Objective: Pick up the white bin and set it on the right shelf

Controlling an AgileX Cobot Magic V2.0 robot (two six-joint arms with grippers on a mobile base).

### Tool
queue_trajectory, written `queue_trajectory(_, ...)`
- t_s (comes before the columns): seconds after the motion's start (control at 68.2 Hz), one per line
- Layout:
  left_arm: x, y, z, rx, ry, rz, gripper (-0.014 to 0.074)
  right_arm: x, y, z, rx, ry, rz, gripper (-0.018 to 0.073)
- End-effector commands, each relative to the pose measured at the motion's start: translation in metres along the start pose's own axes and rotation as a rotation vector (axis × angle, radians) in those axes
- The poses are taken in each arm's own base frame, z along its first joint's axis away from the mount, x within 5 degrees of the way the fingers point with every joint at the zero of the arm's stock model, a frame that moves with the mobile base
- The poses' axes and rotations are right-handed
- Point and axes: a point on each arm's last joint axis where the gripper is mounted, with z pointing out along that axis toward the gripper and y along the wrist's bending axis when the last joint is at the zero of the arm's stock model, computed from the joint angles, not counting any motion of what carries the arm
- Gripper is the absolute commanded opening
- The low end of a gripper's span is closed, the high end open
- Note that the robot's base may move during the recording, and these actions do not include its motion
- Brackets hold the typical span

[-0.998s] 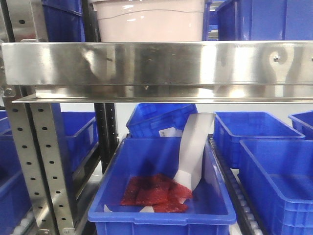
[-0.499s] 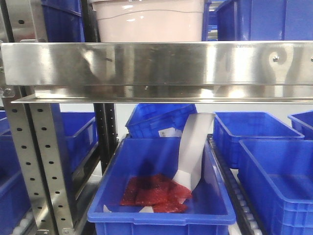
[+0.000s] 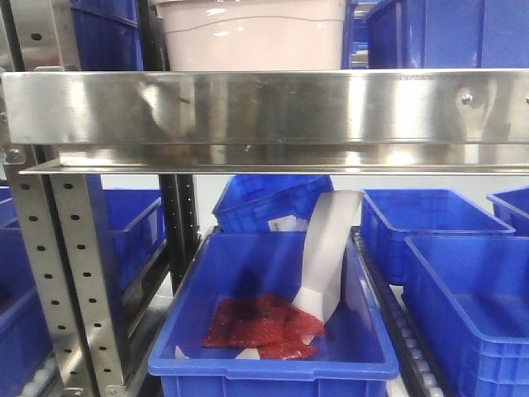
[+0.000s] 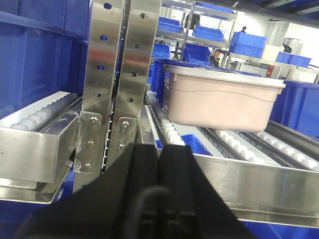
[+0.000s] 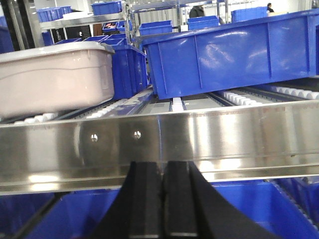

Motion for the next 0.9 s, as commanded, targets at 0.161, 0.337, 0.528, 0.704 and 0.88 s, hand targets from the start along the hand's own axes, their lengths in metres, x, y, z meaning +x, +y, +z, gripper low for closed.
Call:
queue_trajectory(0.161,-0.0131,0.0014,0.0002,-0.026,-0.064,-0.013,-0.0117,-0.0077,0.0009,-0.0021,-0.006,-0.094,-0.13,0.0076)
queue_trajectory(0.337,-0.0131,0.0014,0.0002,-0.026,-0.064,-0.013,-0.0117,-0.0119,0.0022,-0.0026,-0.015,-0.142,-0.153,0.0076)
queue_trajectory(0.528,-0.0131,0.0014,0.0002,-0.026,-0.064,-0.013,-0.0117,-0.0105,0.002,-0.0024,-0.015,-0.126,-0.136,0.0076)
queue_trajectory(0.704,-0.0131,0.0014,0.0002,-0.026,-0.064,-0.013,-0.0117,-0.0064,0.0015,-0.002,-0.015,-0.08,-0.088,0.0076)
queue_trajectory(0.88,-0.0131,0.0014,0.0002,-0.026,-0.064,-0.013,-0.0117,-0.006,0.0015,-0.002,-0.014,-0.075,-0.094,0.0076)
